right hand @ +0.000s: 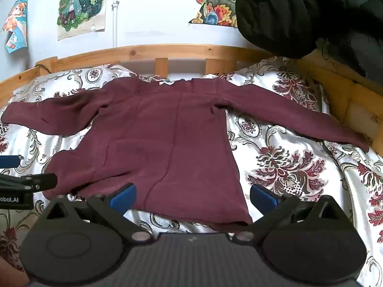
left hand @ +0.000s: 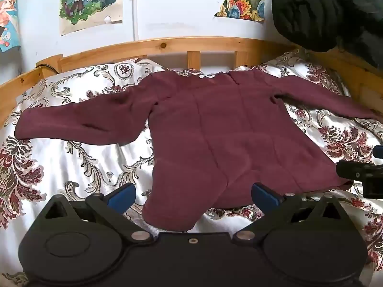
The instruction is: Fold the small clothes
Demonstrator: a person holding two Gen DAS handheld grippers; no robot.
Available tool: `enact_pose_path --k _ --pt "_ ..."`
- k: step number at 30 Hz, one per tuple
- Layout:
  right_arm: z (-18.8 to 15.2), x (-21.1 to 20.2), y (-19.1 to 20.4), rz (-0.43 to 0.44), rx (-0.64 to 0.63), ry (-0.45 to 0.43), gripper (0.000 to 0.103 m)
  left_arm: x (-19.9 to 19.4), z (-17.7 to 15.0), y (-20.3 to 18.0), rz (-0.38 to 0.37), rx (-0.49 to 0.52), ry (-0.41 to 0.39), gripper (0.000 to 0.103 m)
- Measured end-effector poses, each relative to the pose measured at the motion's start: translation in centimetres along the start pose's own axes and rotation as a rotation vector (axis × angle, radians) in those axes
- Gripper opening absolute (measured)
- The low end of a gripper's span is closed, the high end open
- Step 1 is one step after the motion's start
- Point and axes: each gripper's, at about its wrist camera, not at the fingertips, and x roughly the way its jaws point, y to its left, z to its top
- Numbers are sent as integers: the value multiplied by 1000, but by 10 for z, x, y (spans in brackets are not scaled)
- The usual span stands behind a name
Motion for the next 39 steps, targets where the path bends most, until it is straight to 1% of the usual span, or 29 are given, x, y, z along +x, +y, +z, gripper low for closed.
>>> enact_pose_path --k 8,15,18,39 --pt "4 -2 3 6 1 6 103 1 0 0 -6 -1 0 102" --pt "-5 1 -3 6 0 7 103 0 -1 1 -7 -8 1 102" --pt "0 3 -1 8 4 13 103 0 -2 2 -8 -9 4 102" --pt "-1 5 -2 9 9 22 103 0 -3 1 -12 -12 5 102"
